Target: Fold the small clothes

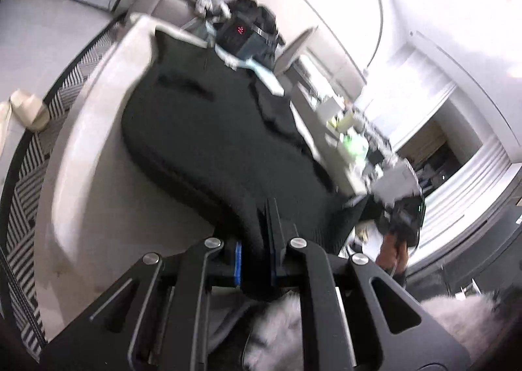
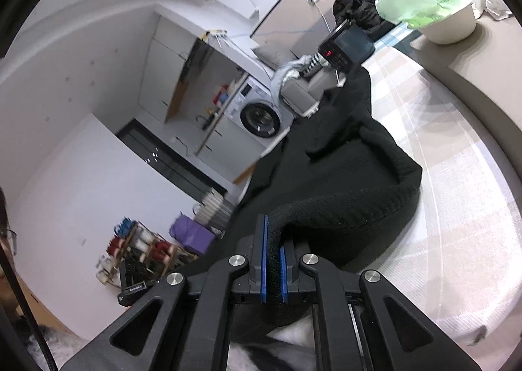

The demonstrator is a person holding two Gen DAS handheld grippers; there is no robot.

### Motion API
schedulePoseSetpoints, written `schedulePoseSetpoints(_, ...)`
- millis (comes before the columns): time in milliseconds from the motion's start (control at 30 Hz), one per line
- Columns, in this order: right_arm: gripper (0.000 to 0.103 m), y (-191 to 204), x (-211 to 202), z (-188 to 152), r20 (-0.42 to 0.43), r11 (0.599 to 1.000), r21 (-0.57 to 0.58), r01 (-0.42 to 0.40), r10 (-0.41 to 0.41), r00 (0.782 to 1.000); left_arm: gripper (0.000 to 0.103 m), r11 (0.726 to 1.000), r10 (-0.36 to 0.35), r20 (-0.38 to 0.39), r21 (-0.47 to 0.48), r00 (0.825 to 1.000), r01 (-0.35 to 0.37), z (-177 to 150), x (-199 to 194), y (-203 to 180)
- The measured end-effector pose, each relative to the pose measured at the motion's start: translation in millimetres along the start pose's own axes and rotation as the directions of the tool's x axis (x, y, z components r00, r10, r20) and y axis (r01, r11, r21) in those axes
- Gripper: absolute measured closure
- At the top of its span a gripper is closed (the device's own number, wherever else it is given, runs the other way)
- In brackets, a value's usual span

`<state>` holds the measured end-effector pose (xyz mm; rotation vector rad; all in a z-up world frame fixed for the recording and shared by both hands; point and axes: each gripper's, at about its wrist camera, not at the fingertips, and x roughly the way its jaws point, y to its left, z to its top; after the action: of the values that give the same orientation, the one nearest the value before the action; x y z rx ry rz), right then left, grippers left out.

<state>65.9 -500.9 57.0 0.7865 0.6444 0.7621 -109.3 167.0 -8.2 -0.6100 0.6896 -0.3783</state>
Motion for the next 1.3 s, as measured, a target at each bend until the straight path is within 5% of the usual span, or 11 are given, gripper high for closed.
schedulePoseSetpoints(300, 0.097, 6.8, 7.5, 37.8, 0.141, 0.997, 0.071, -0.035, 0.025, 0.99, 0.096, 1.0, -0.018, 0.183, 0.019, 0.983, 0.014, 84.3, 4.3, -1.4)
schedulePoseSetpoints(600, 0.097, 5.9, 46.7, 103.8, 0.301, 0.993, 0.114, -0.003, -0.031, 0.953, 0.096, 1.0, 0.005, 0.312, 0.008, 0.95, -0.008, 187.6, 32.5, 12.9)
schedulePoseSetpoints(1033, 0.097, -11.9, 114.1, 208.9, 0.364, 0.984, 0.156, 0.085, -0.137, 0.921, 0.097, 0.999, 0.037, 0.331, -0.027, 0.943, -0.03, 342.7, 138.6, 38.6)
schedulePoseSetpoints(1300, 0.097, -32.1, 171.7, 259.4, 0.354, 0.973, 0.18, 0.147, -0.203, 0.913, 0.097, 0.995, 0.082, 0.298, -0.084, 0.951, -0.059, 423.3, 222.8, 85.7)
